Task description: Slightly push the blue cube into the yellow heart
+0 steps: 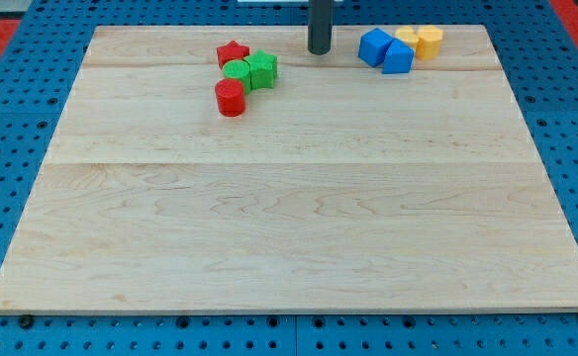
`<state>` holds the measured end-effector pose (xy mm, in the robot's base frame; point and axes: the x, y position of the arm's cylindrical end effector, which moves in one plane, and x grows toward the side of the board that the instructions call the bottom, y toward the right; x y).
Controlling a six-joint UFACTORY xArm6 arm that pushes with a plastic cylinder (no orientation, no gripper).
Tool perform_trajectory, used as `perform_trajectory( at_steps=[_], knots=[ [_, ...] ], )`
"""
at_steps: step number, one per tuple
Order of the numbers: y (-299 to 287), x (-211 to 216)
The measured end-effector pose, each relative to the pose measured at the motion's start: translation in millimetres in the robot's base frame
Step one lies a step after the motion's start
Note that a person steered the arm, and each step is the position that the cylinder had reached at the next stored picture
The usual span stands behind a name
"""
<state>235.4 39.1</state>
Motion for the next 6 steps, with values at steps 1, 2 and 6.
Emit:
perform_trajectory(
  at_steps=[1, 2, 6],
  knots=[
    [21, -16],
    [39, -9],
    [22, 10]
  ],
)
